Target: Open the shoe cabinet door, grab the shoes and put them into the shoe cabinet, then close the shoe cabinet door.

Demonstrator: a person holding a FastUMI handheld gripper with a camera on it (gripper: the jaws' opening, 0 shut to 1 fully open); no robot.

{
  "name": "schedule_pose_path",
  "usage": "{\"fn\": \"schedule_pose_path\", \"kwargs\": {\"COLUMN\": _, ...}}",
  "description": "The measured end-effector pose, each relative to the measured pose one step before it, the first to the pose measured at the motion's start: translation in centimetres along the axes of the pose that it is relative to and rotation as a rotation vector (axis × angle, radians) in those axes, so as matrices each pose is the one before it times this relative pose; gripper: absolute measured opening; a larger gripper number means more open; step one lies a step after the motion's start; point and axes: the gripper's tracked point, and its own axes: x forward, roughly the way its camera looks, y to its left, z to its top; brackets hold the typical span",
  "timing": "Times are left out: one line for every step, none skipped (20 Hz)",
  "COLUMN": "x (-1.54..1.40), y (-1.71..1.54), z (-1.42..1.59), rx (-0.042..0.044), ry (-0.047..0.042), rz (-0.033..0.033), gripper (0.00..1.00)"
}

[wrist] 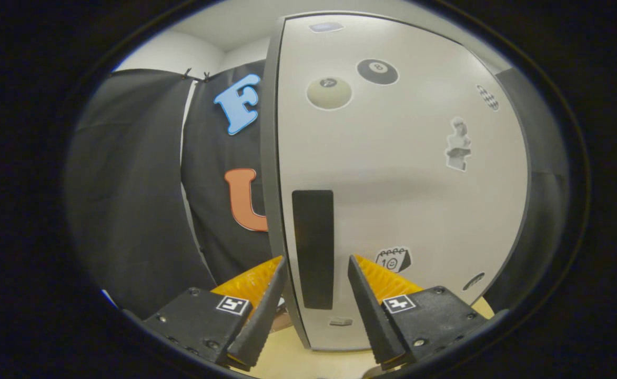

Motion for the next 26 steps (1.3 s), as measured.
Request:
{"fn": "schedule_pose_path", "kwargs": {"x": 0.308, "y": 0.206, "z": -0.077, "rx": 0.00151, "ry": 0.00432, "rz": 0.00258, "gripper": 0.72}}
{"fn": "schedule_pose_path", "kwargs": {"x": 0.372, "y": 0.1, "z": -0.193, "rx": 0.00495, "ry": 0.00547, "rz": -0.00214, "gripper": 0.65}}
{"fn": "schedule_pose_path", "kwargs": {"x": 0.146, "y": -0.267, "z": 0.192, "rx": -0.00067, "ry": -0.00443, "rz": -0.02654, "gripper": 0.58}}
{"fn": "schedule_pose_path", "kwargs": {"x": -0.098, "y": -0.406, "z": -0.087, "rx": -0.00406, "ry": 0.00307, "rz": -0.03075, "gripper": 0.51}}
{"fn": "schedule_pose_path", "kwargs": {"x": -0.118, "y": 0.008, "z": 0.177, "rx": 0.00232, "ry": 0.00101, "rz": -0.00995, "gripper": 0.44}}
{"fn": "schedule_pose_path", "kwargs": {"x": -0.024, "y": -0.16, "z": -0.191, "rx": -0.01155, "ry": 0.00725, "rz": -0.00595, "gripper": 0.41}}
{"fn": "schedule_pose_path", "kwargs": {"x": -0.071, "y": 0.005, "z": 0.041, "rx": 0.00843, "ry": 0.00214, "rz": 0.0081, "gripper": 0.39}}
{"fn": "schedule_pose_path", "kwargs": {"x": 0.029, "y": -0.058, "z": -0.162, "rx": 0.00419, "ry": 0.00421, "rz": 0.01473, "gripper": 0.37}}
{"fn": "schedule_pose_path", "kwargs": {"x": -0.17, "y": 0.004, "z": 0.048, "rx": 0.00561, "ry": 0.00484, "rz": 0.01701, "gripper": 0.35}}
{"fn": "schedule_pose_path", "kwargs": {"x": -0.197, "y": -0.004, "z": -0.174, "rx": -0.00157, "ry": 0.00614, "rz": 0.01506, "gripper": 0.34}}
{"fn": "schedule_pose_path", "kwargs": {"x": -0.347, "y": -0.071, "z": -0.128, "rx": -0.00928, "ry": 0.00126, "rz": 0.01042, "gripper": 0.31}}
{"fn": "schedule_pose_path", "kwargs": {"x": -0.674, "y": -0.095, "z": -0.15, "rx": -0.00887, "ry": -0.00223, "rz": 0.01044, "gripper": 0.31}}
{"fn": "schedule_pose_path", "kwargs": {"x": -1.2, "y": 0.093, "z": -0.217, "rx": -0.00369, "ry": -0.00206, "rz": 0.01291, "gripper": 0.3}}
{"fn": "schedule_pose_path", "kwargs": {"x": -1.457, "y": -0.032, "z": -0.025, "rx": 0.00039, "ry": 0.0012, "rz": 0.01258, "gripper": 0.29}}
{"fn": "schedule_pose_path", "kwargs": {"x": -1.114, "y": -0.302, "z": -0.261, "rx": 0.00233, "ry": 0.00076, "rz": 0.00972, "gripper": 0.28}}
{"fn": "schedule_pose_path", "kwargs": {"x": -1.272, "y": -0.123, "z": -0.122, "rx": -0.00641, "ry": -0.00005, "rz": 0.00486, "gripper": 0.28}}
{"fn": "schedule_pose_path", "kwargs": {"x": -1.307, "y": -0.159, "z": -0.263, "rx": -0.00649, "ry": -0.00254, "rz": 0.0005, "gripper": 0.27}}
{"fn": "schedule_pose_path", "kwargs": {"x": -1.467, "y": -0.235, "z": -0.218, "rx": -0.01186, "ry": -0.00234, "rz": 0.00041, "gripper": 0.27}}
{"fn": "schedule_pose_path", "kwargs": {"x": -1.439, "y": -0.24, "z": -0.313, "rx": -0.00302, "ry": -0.00104, "rz": 0.00177, "gripper": 0.27}}
{"fn": "schedule_pose_path", "kwargs": {"x": -1.438, "y": -0.334, "z": -0.23, "rx": 0.00097, "ry": 0.00027, "rz": 0.00387, "gripper": 0.27}}
{"fn": "schedule_pose_path", "kwargs": {"x": -1.551, "y": -0.443, "z": -0.229, "rx": 0.00366, "ry": -0.00116, "rz": 0.00192, "gripper": 0.27}}
{"fn": "schedule_pose_path", "kwargs": {"x": -1.613, "y": -0.531, "z": -0.198, "rx": -0.00036, "ry": -0.002, "rz": -0.0009, "gripper": 0.26}}
{"fn": "schedule_pose_path", "kwargs": {"x": -0.822, "y": -0.46, "z": -0.153, "rx": -0.00197, "ry": -0.00198, "rz": -0.00329, "gripper": 0.26}}
{"fn": "schedule_pose_path", "kwargs": {"x": -1.315, "y": -0.524, "z": -0.191, "rx": 0.00028, "ry": -0.0032, "rz": -0.00355, "gripper": 0.26}}
{"fn": "schedule_pose_path", "kwargs": {"x": -1.793, "y": -0.821, "z": -0.414, "rx": 0.00063, "ry": -0.00342, "rz": -0.00467, "gripper": 0.26}}
{"fn": "schedule_pose_path", "kwargs": {"x": -1.584, "y": -0.958, "z": -0.323, "rx": 0.00544, "ry": -0.00284, "rz": -0.00751, "gripper": 0.25}}
